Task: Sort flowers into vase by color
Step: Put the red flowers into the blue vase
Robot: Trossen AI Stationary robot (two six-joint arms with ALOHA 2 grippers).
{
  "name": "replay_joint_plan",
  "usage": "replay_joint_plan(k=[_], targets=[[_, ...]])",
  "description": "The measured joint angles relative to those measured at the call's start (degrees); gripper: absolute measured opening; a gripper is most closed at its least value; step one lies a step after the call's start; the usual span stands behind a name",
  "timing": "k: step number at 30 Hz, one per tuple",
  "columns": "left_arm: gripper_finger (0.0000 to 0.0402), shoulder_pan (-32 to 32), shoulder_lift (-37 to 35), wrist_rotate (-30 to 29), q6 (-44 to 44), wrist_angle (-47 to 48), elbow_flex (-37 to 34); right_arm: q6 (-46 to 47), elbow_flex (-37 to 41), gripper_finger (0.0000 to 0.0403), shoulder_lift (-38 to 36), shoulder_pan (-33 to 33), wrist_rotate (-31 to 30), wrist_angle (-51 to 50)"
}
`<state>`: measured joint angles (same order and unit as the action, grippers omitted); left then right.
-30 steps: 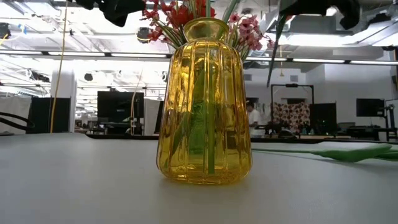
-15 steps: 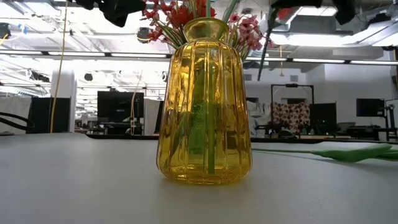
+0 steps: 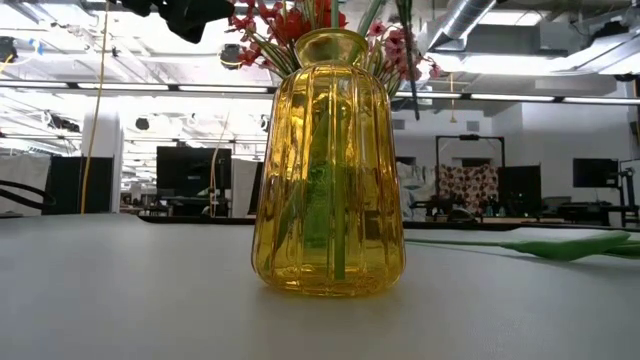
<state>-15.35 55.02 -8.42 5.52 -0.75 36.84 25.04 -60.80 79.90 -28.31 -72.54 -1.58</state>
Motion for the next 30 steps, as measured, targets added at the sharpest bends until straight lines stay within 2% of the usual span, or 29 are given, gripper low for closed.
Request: replay_joint_plan(k=[6, 11, 15, 19, 23, 26, 30], targets=[[0.0174, 0.0, 0.0, 0.0, -0.1, 0.0, 0.0, -8.8, 0.0, 0.0034, 0.0, 3.4, 11.6, 6.8], [0.0174, 0.0, 0.0, 0.0, -0.2, 0.0, 0.0, -22.2, 0.0, 0.0034, -0.1, 4.6, 17.6, 17.6], [0.0174, 0.0, 0.0, 0.0, -0.3, 0.0, 0.0, -28.6, 0.8, 0.0035, -0.1, 4.5, 22.2, 23.1], [0.0174, 0.0, 0.0, 0.0, -0.4, 0.0, 0.0, -34.8, 7.8, 0.0035, -0.3, 5.5, 26.5, 37.7], [0.0174, 0.0, 0.0, 0.0, -0.4, 0.0, 0.0, -40.6, 17.5, 0.0035, -3.5, 6.5, 31.9, 54.7], [0.0174, 0.0, 0.0, 0.0, -0.1, 0.0, 0.0, -41.3, 24.2, 0.0035, -6.9, 7.3, 39.2, 63.1], [0.0174, 0.0, 0.0, 0.0, 0.5, -0.2, 0.0, -37.5, 30.7, 0.0035, -8.7, 11.2, 49.3, 70.6]])
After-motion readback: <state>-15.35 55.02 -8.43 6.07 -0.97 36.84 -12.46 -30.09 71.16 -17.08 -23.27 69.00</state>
